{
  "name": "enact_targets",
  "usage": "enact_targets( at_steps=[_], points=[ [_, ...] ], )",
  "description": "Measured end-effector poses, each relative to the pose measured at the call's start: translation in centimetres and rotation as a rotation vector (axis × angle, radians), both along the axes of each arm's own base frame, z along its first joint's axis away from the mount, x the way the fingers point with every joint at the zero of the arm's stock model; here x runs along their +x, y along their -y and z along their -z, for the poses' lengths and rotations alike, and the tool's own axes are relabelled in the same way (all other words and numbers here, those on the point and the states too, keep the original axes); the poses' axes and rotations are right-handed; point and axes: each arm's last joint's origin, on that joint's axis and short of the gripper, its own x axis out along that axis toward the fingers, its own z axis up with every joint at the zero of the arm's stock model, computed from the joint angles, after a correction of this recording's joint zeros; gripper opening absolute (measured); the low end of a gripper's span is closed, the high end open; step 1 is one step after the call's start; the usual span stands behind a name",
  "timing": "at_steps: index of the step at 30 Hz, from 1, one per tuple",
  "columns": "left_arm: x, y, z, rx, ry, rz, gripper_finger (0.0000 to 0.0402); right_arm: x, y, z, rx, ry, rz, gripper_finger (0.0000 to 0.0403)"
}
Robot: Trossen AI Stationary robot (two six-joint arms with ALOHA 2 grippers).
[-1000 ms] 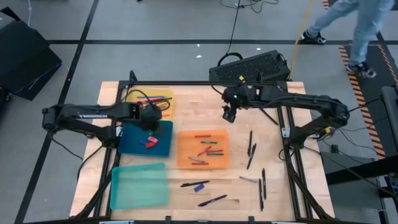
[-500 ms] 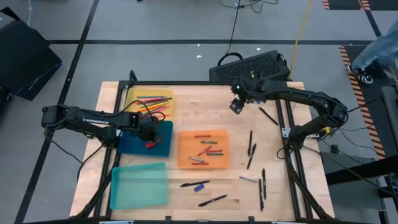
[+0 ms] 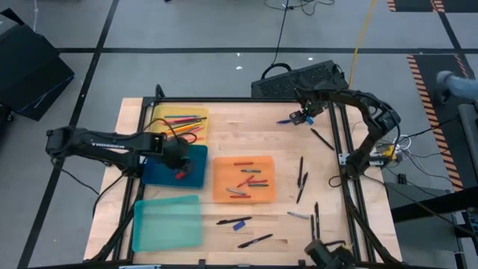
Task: Sort crayons/erasers/pens/pencils in bins
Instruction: Put the orange eraser into the blue bin, then put the blue eraser into the blue bin
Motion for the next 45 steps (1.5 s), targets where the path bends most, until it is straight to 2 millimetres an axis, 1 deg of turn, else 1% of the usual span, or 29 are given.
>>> enact_targets(
  at_steps=[3, 8, 10, 13, 18, 22, 25, 29, 31, 33, 35, 36, 39, 42, 45],
  points=[
    [-0.6, 0.0, -1.5, 0.041, 0.091, -0.014, 0.0249, -0.8, 1.0, 0.9, 0.022, -0.018, -0.01, 0.0231],
    [-2.0, -0.2, -4.2, 0.142, 0.246, -0.061, 0.025, -1.7, 2.0, 2.5, 0.064, -0.042, -0.009, 0.0228],
    [-2.6, -0.2, -5.1, 0.17, 0.305, -0.079, 0.025, -2.1, 2.3, 3.1, 0.094, -0.03, 0.005, 0.0221],
    [-3.4, -0.2, -6.1, 0.207, 0.37, -0.109, 0.025, -2.1, 2.5, 3.2, 0.127, 0.035, 0.005, 0.0201],
    [-4.5, -0.4, -7.4, 0.276, 0.477, -0.189, 0.025, -2.3, 2.2, 3.6, 0.152, 0.049, 0.023, 0.0146],
    [-4.9, -1.0, -8.7, 0.371, 0.604, -0.302, 0.025, -2.4, 1.4, 4.5, 0.161, 0.025, 0.073, 0.0101],
    [-4.7, -1.7, -10.0, 0.438, 0.724, -0.351, 0.025, -2.4, 0.6, 5.4, 0.155, 0.005, 0.099, 0.0078],
    [-3.9, -2.8, -11.3, 0.449, 0.874, -0.321, 0.025, -1.6, -0.1, 5.5, 0.11, -0.046, 0.093, 0.0065],
    [-3.2, -3.3, -11.6, 0.454, 0.913, -0.291, 0.025, -1.3, -0.3, 5.0, 0.087, -0.03, 0.091, 0.0064],
    [-2.4, -3.9, -11.6, 0.445, 0.936, -0.261, 0.025, -0.9, -0.6, 3.9, 0.048, 0.002, 0.069, 0.0066],
    [-1.5, -4.5, -11.2, 0.406, 0.923, -0.232, 0.025, -0.8, -1.6, 2.7, 0.074, 0.046, 0.028, 0.0068],
    [-1.1, -4.8, -10.9, 0.379, 0.912, -0.218, 0.025, -0.7, -2.1, 1.8, 0.067, 0.061, 0.001, 0.0068],
    [0.5, -5.8, -9.6, 0.314, 0.856, -0.204, 0.025, -0.1, -3.2, -1.4, -0.049, 0.139, -0.099, 0.0067],
    [2.1, -7.0, -8.3, 0.279, 0.827, -0.206, 0.025, 0.2, -5.7, -4.0, -0.111, 0.176, -0.216, 0.0065],
    [4.1, -8.3, -7.2, 0.19, 0.861, -0.209, 0.025, 1.2, -8.1, -6.7, -0.223, 0.282, -0.346, 0.0065]
  ],
)
